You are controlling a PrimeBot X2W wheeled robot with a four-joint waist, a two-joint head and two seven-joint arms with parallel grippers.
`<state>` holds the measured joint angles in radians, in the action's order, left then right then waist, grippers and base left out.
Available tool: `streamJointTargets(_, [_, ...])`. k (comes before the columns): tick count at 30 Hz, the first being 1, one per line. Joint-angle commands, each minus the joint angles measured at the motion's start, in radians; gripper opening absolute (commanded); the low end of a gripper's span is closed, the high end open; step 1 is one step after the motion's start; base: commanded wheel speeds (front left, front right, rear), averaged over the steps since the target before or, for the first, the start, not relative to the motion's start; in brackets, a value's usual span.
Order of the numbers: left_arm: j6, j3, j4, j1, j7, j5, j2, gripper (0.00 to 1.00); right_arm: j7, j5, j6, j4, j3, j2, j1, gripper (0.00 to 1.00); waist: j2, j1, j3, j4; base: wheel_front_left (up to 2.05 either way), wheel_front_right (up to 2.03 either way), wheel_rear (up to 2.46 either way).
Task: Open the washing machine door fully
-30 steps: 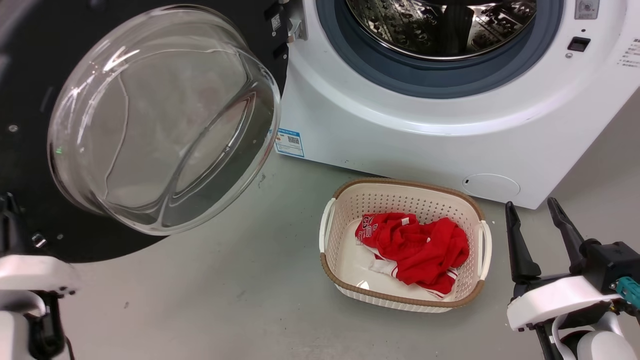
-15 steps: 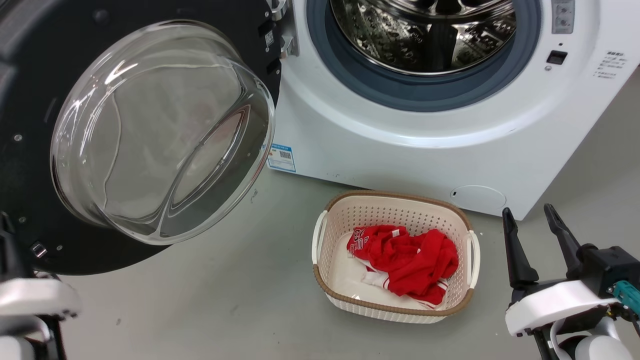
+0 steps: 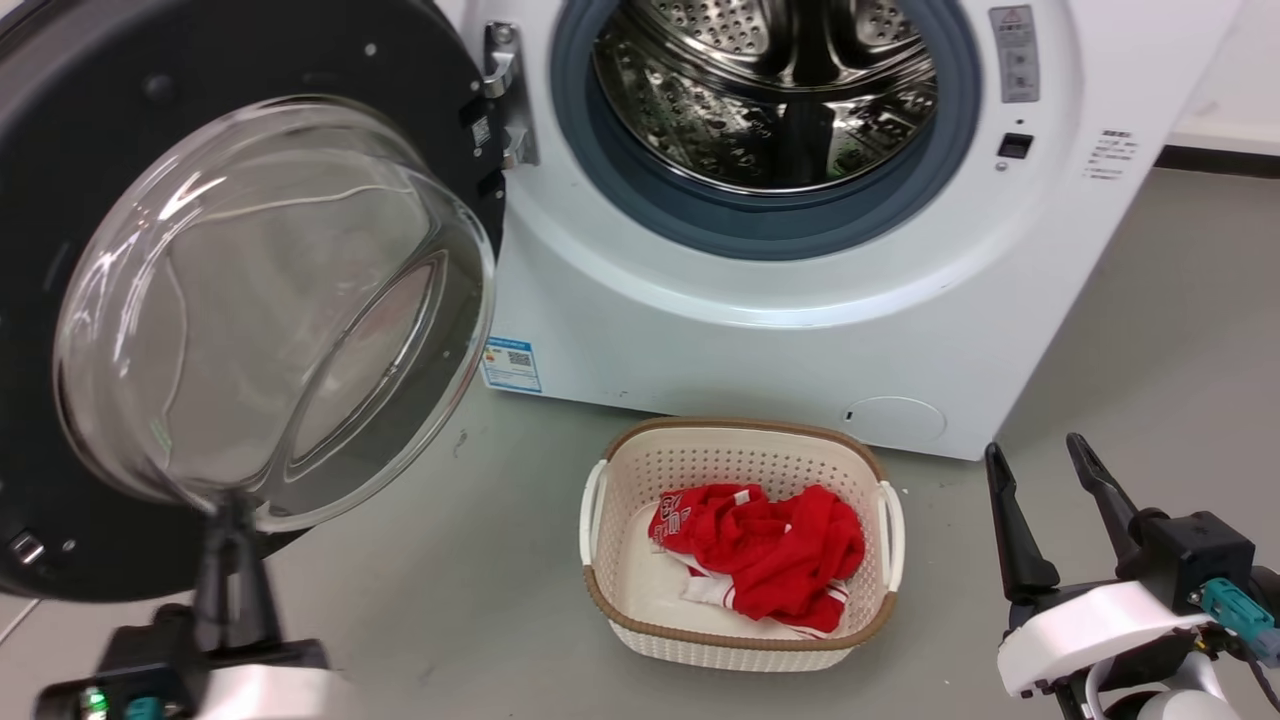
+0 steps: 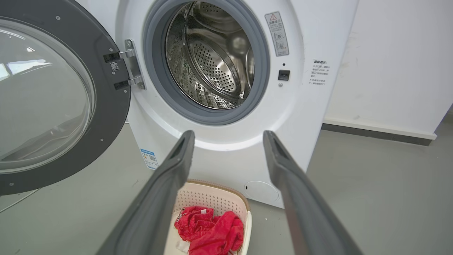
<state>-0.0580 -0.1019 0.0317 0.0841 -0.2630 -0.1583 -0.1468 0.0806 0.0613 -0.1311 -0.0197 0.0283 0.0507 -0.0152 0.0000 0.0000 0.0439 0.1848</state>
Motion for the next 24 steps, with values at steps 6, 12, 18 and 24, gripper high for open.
streamJointTargets(6, [0.032,0.069,0.022,-0.039,-0.002,0.036,0.047,1.0,-0.006,-0.007,0.001,0.015,-0.01,-0.001,0.008,1.0,0.0,0.0,-0.013,-0.062,0.0,0.0,0.0])
streamJointTargets(12, [0.058,0.101,0.009,-0.095,-0.002,0.051,0.057,1.0,-0.014,-0.022,0.001,0.038,-0.008,-0.001,0.007,1.0,0.0,0.0,-0.014,-0.103,0.0,0.0,0.0])
streamJointTargets(18, [0.067,0.113,-0.013,-0.134,-0.002,0.066,0.066,1.0,-0.009,-0.021,0.001,0.056,-0.001,-0.001,0.015,1.0,0.0,0.0,-0.017,-0.155,0.0,0.0,0.0])
streamJointTargets(24, [0.071,0.114,-0.029,-0.126,-0.002,0.078,0.069,1.0,-0.006,-0.013,0.001,0.073,-0.002,-0.001,0.028,1.0,0.0,0.0,-0.026,-0.18,0.0,0.0,0.0])
